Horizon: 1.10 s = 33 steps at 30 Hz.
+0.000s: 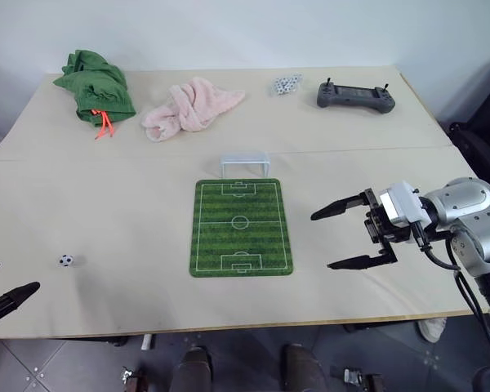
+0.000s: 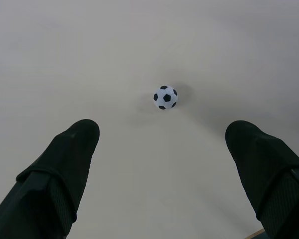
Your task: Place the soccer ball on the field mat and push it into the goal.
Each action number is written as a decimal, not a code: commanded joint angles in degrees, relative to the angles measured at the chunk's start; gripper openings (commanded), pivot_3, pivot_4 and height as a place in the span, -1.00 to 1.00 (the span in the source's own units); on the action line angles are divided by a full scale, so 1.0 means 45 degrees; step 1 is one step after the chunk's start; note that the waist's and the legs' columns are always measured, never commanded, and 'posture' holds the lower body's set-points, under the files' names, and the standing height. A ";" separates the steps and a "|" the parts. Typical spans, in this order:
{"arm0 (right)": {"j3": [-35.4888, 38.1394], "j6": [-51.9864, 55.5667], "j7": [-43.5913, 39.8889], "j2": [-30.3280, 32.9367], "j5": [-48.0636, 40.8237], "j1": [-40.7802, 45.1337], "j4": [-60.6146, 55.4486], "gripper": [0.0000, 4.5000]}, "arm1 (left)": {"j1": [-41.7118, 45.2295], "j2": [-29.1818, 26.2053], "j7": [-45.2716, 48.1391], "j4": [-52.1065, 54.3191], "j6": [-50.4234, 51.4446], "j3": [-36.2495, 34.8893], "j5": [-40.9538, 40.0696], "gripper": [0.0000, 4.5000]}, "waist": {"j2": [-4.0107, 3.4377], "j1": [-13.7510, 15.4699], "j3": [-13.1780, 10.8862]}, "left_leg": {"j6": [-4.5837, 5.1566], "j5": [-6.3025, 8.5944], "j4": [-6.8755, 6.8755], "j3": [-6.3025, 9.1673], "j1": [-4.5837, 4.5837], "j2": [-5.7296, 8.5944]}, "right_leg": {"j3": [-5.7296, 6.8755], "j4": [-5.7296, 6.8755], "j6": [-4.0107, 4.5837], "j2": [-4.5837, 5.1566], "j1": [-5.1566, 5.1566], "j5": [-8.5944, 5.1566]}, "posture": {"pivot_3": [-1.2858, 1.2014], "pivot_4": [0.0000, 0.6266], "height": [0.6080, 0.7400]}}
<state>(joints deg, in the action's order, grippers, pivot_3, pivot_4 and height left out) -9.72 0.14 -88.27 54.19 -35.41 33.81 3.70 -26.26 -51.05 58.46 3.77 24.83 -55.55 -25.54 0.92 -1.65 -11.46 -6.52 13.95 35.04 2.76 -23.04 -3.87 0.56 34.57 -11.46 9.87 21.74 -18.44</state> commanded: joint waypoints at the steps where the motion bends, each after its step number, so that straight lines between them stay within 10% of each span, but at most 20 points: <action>1: 0.0569 0.0156 -0.0897 -0.0119 -0.0131 0.0222 -0.0373 1.00 | 0.0033 -0.0198 0.0013 0.0069 0.0016 -0.0221 -0.0117 0.99 | 0.0000 -0.0001 0.0000 | 0.0000 0.0000 0.0000 0.0000 0.0000 0.0000 | 0.0000 0.0000 0.0000 0.0000 0.0000 0.0000 | 0.03 -0.52 1.00; 33: 0.0891 0.0016 -0.0769 -0.0856 0.0433 0.0500 0.0007 1.00 | 0.0389 -0.0090 -0.0463 -0.0088 -0.0339 0.0378 0.0263 0.99 | 0.0000 0.0000 0.0000 | 0.0000 0.0000 0.0002 0.0000 0.0000 0.0000 | 0.0000 0.0010 0.0000 0.0000 0.0000 0.0000 | 0.03 -0.52 1.00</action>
<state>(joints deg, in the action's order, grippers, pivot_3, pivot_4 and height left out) -8.35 0.22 -88.26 50.48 -33.09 35.19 4.61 -24.92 -51.04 56.96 3.67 24.24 -53.24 -24.62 0.92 -1.65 -11.46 -6.52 13.95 35.05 2.76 -23.04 -3.87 0.55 34.61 -11.46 9.87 21.74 -18.44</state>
